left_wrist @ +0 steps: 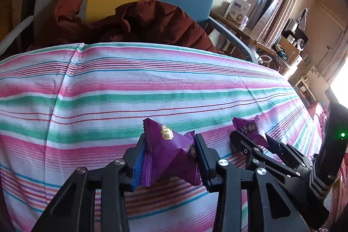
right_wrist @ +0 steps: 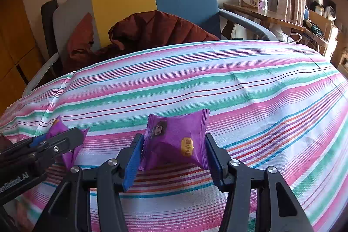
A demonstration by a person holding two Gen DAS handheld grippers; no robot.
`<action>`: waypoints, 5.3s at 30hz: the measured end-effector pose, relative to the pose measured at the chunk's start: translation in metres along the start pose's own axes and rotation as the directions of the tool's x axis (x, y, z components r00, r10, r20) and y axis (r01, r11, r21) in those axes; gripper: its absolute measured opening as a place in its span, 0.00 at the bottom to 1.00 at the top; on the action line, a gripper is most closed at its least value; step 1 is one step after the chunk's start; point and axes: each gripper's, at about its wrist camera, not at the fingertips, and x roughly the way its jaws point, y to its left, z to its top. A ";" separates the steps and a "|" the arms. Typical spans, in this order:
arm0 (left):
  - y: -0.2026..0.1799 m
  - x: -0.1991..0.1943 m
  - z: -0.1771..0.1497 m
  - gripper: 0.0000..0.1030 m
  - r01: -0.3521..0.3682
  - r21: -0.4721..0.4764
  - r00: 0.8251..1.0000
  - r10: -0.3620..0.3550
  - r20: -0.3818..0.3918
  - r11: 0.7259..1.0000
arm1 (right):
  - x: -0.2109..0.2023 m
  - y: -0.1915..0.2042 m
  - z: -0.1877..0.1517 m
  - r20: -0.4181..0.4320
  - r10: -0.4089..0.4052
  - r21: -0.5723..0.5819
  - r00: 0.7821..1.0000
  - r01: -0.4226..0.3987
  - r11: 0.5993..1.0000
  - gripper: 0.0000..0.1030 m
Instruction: Organize objects
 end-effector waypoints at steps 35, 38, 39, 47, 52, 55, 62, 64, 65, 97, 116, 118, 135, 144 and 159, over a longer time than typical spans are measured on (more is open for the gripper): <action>0.249 -0.232 -0.073 0.40 -0.072 -0.531 0.935 0.242 0.257 0.844 | -0.014 0.037 -0.005 0.063 -0.074 -0.191 0.995 0.085 0.978 0.52; 0.275 -0.236 -0.075 0.40 -0.098 -0.573 0.930 0.280 0.238 0.814 | -0.012 0.036 -0.005 0.055 -0.083 -0.189 0.995 0.092 0.978 0.52; 0.283 -0.237 -0.076 0.40 -0.105 -0.585 0.929 0.289 0.231 0.804 | -0.011 0.036 -0.006 0.052 -0.086 -0.190 0.995 0.095 0.977 0.52; 0.324 -0.231 -0.073 0.42 -0.199 -0.631 0.924 0.359 0.136 0.750 | -0.009 0.041 -0.007 0.046 -0.108 -0.213 0.993 0.116 0.970 0.52; 0.330 -0.235 -0.076 0.53 -0.210 -0.625 0.911 0.383 0.154 0.752 | -0.007 0.042 -0.008 0.043 -0.117 -0.223 0.992 0.123 0.967 0.52; 0.330 -0.242 -0.080 0.55 -0.191 -0.630 0.909 0.378 0.177 0.753 | -0.006 0.043 -0.008 0.041 -0.120 -0.227 0.992 0.126 0.966 0.52; 0.316 -0.267 -0.104 0.55 -0.131 -0.652 0.900 0.366 0.239 0.747 | -0.009 0.044 -0.008 0.054 -0.122 -0.228 0.991 0.131 0.965 0.52; 0.308 -0.276 -0.115 0.55 -0.114 -0.650 0.897 0.360 0.258 0.751 | -0.012 0.043 -0.008 0.069 -0.117 -0.221 0.991 0.129 0.967 0.52; 0.304 -0.281 -0.120 0.55 -0.114 -0.647 0.894 0.361 0.264 0.754 | -0.015 0.042 -0.008 0.079 -0.113 -0.219 0.990 0.128 0.967 0.52; 0.255 -0.356 -0.193 0.56 -0.254 -0.565 0.854 0.457 0.250 0.785 | -0.175 0.269 -0.093 -0.098 0.550 -0.583 0.829 -0.496 0.644 0.52; 0.257 -0.388 -0.217 0.56 -0.286 -0.606 0.841 0.498 0.213 0.742 | -0.162 0.433 -0.157 -0.386 0.527 -0.665 0.757 -0.624 0.410 0.57; 0.257 -0.387 -0.217 0.56 -0.279 -0.605 0.845 0.490 0.213 0.745 | -0.160 0.430 -0.157 -0.387 0.536 -0.638 0.751 -0.637 0.433 0.61; 0.228 -0.370 -0.208 0.56 -0.362 -0.565 0.839 0.524 0.149 0.741 | -0.189 0.358 -0.147 -0.258 0.522 -0.525 0.813 -0.572 0.630 0.90; 0.212 -0.366 -0.205 0.56 -0.436 -0.538 0.811 0.574 0.114 0.722 | -0.209 0.341 -0.138 -0.169 0.460 -0.522 0.872 -0.475 0.708 1.00; 0.180 -0.368 -0.196 0.56 -0.597 -0.418 0.717 0.689 0.105 0.685 | -0.214 0.321 -0.125 -0.102 0.358 -0.436 0.928 -0.365 0.822 1.00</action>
